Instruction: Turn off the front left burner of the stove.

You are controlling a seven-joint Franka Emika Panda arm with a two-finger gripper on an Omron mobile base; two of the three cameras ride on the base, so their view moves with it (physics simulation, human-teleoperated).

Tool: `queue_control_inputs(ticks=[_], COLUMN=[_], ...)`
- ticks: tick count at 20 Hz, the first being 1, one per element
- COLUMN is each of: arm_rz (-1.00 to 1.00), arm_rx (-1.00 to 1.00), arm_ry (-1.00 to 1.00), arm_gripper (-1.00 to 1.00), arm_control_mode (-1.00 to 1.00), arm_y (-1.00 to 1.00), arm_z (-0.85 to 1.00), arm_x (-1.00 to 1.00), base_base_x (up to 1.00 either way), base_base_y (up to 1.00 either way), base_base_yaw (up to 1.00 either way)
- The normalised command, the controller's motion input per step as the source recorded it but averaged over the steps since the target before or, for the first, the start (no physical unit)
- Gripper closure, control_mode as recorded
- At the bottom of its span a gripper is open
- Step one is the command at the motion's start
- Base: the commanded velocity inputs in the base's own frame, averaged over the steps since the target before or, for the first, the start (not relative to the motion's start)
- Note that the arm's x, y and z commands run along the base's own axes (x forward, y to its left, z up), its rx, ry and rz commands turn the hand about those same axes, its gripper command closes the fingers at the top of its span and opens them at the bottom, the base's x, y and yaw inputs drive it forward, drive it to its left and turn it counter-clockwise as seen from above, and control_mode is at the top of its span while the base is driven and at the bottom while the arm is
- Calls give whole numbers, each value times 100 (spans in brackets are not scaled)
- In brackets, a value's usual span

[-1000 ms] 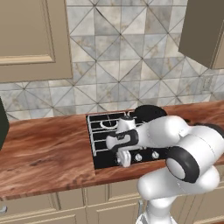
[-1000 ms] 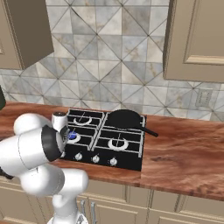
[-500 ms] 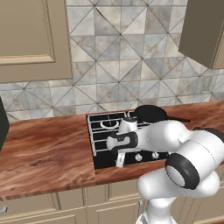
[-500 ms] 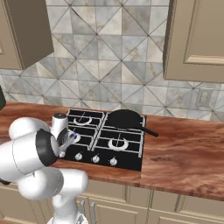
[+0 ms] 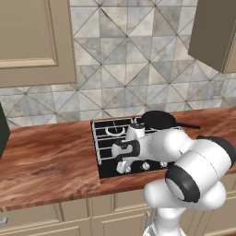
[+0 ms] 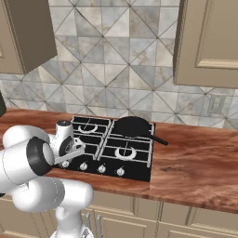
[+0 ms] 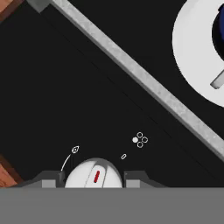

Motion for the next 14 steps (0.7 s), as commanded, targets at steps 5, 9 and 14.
queue_control_inputs(ticks=[5,9,14], arm_rz=[-99,-99,-100], arm_rx=[-11,-11,-10], arm_ry=[11,9,7], arm_gripper=[100,100,100], arm_control_mode=[-100,-100,-100], arm_y=[0,0,0], arm_z=[-22,-23,-26], arm_x=[0,0,0], base_base_x=[0,0,0], base_base_y=[0,0,0], base_base_yaw=[0,0,0])
